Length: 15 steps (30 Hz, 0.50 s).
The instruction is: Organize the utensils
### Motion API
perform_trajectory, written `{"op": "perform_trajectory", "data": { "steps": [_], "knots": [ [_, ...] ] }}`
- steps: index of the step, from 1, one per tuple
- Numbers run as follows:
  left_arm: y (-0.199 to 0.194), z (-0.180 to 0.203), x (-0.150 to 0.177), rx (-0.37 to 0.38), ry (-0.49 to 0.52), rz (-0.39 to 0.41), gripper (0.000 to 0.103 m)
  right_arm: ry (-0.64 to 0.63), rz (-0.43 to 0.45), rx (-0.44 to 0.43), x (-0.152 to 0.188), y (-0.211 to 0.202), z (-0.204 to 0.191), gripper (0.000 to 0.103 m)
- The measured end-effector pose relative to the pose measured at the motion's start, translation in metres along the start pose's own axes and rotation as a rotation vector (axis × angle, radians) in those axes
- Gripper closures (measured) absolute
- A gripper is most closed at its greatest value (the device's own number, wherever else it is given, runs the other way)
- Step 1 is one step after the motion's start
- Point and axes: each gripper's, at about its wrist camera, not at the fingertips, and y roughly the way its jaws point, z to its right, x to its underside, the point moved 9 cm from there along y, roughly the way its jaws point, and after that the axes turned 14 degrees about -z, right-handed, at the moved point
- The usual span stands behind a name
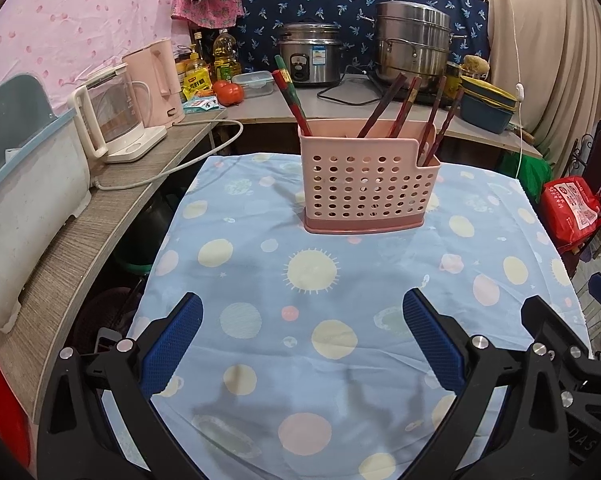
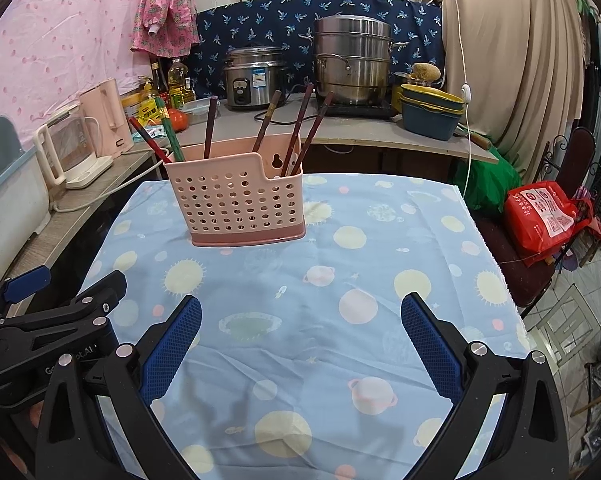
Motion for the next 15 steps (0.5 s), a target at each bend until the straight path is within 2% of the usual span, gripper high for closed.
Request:
{"op": "perform_trajectory", "data": {
  "steps": [15],
  "knots": [
    [0.0009,0.0002,0.0002,-0.007,0.005,-0.003,0.008,-0.002,-0.002,0.001,0.0014,0.0008,-0.0019,0.007]
  ]
}}
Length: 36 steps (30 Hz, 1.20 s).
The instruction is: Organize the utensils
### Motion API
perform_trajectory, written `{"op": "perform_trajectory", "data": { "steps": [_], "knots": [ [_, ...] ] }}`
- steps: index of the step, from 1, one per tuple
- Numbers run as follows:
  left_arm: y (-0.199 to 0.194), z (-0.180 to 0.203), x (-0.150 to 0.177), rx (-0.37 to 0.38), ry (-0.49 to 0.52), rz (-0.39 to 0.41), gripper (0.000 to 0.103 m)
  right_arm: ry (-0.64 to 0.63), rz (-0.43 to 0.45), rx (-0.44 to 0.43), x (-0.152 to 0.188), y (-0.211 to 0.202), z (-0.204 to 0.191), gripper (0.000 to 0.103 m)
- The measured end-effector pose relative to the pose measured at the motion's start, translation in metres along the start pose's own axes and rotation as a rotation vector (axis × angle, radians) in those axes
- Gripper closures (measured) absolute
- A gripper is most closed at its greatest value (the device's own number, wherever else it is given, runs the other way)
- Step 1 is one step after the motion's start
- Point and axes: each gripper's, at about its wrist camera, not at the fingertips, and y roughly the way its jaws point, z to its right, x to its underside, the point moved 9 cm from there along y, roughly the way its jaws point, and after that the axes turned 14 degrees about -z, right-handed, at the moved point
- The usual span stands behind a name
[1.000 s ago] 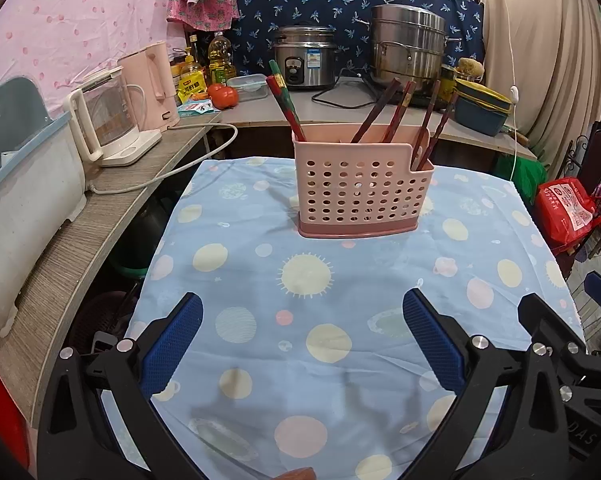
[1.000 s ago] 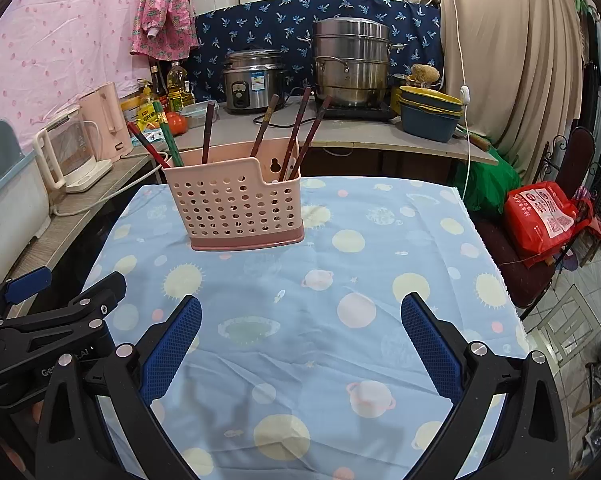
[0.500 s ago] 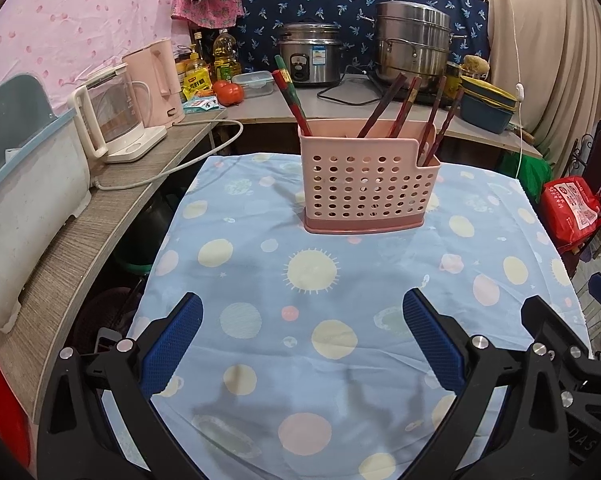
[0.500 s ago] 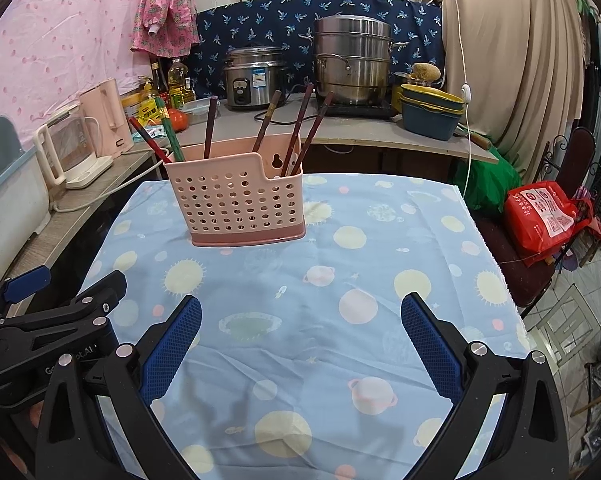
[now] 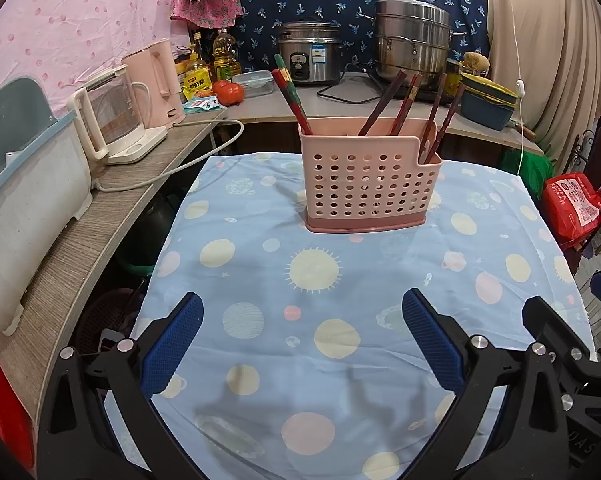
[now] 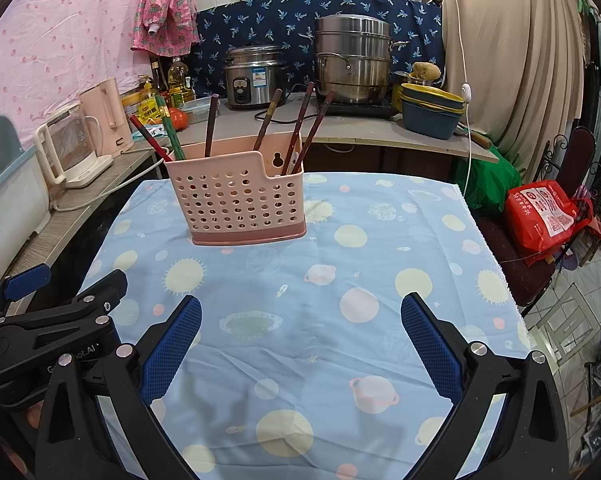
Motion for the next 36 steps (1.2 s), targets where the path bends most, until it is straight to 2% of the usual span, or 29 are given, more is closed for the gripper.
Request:
{"op": "perform_trajectory", "data": {
  "steps": [36],
  "knots": [
    [0.0011,-0.0065,-0.0006,-0.011,0.015,0.01,0.008,0.012,-0.003,0.003,0.0055,0.002,0.0035,0.007]
  ]
}}
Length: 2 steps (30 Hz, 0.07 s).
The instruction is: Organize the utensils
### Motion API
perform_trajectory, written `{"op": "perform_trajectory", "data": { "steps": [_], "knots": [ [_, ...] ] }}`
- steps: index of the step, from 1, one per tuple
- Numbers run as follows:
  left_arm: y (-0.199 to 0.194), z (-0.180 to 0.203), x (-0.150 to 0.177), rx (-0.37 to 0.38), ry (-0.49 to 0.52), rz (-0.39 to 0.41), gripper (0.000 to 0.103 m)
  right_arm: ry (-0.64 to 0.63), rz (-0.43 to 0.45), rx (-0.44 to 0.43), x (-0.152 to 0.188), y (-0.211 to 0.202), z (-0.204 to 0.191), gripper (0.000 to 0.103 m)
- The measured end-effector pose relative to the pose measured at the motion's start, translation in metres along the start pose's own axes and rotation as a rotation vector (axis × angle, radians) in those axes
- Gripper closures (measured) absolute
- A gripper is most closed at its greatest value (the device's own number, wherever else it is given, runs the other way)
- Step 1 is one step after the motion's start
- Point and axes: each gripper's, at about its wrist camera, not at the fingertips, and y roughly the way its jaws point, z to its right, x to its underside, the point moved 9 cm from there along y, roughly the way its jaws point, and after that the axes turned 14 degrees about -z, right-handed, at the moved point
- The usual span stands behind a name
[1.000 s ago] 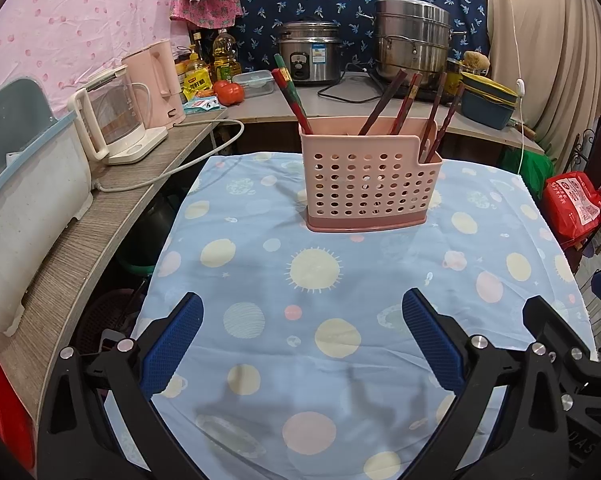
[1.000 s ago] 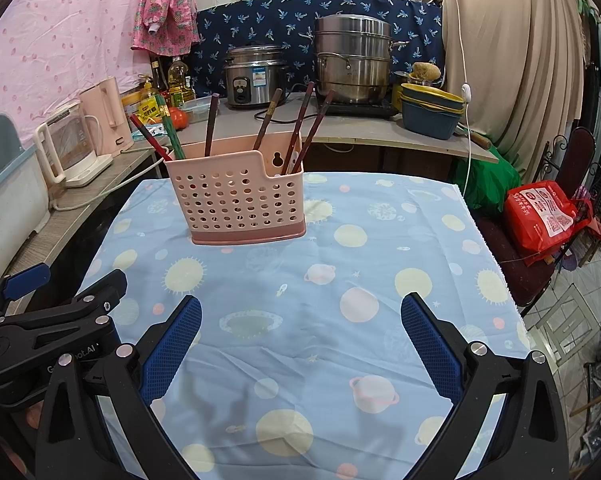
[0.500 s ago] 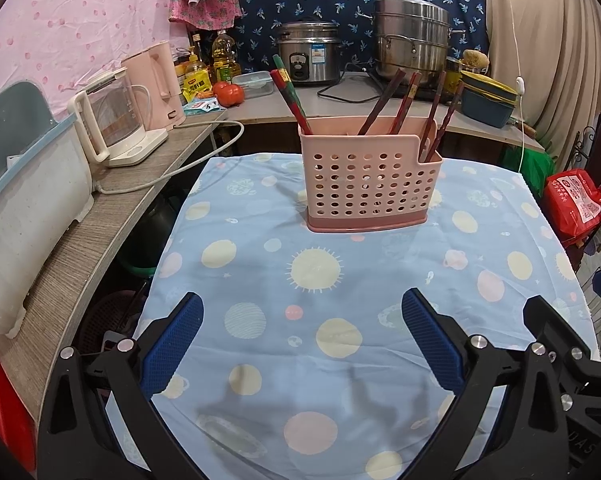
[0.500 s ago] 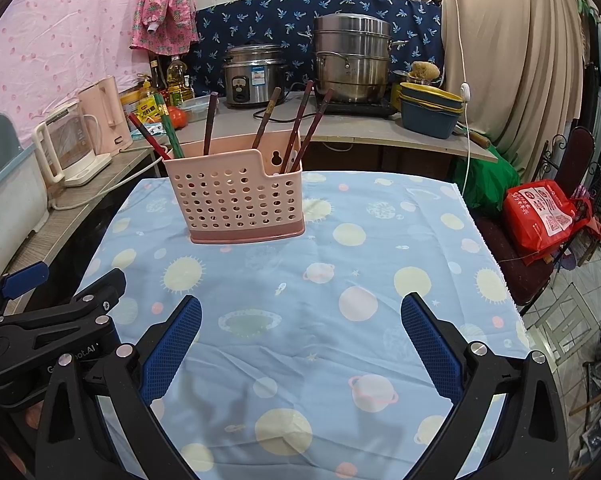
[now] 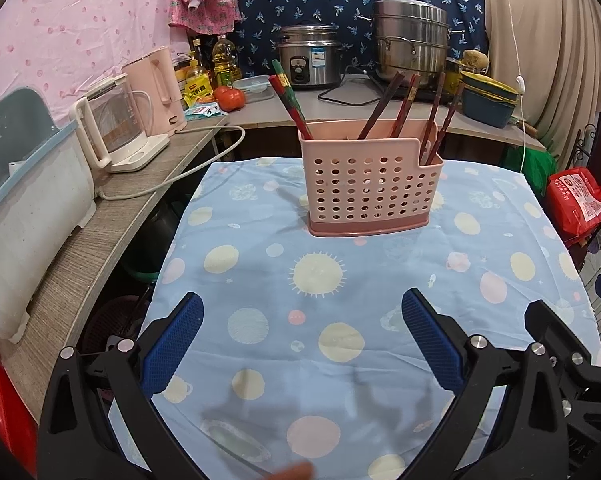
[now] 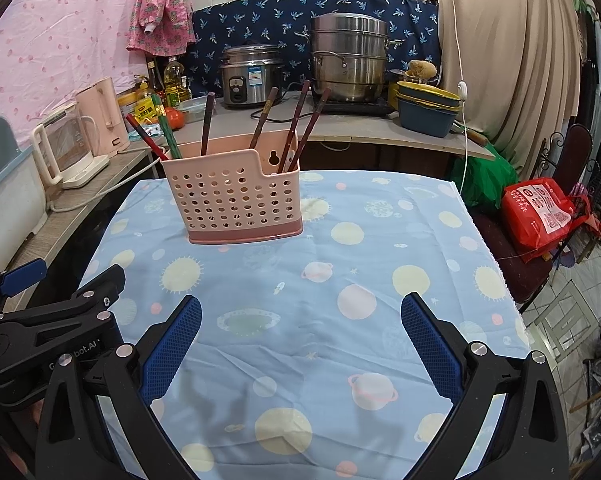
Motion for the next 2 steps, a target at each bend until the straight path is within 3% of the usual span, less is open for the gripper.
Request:
{"op": "perform_trajectory", "data": {
  "steps": [2],
  "knots": [
    [0.0005,0.0022,-0.0005,0.004,0.002,-0.005,0.008,-0.003,-0.003,0.004,0.0005,0.0001,-0.0001,0.007]
  ]
}}
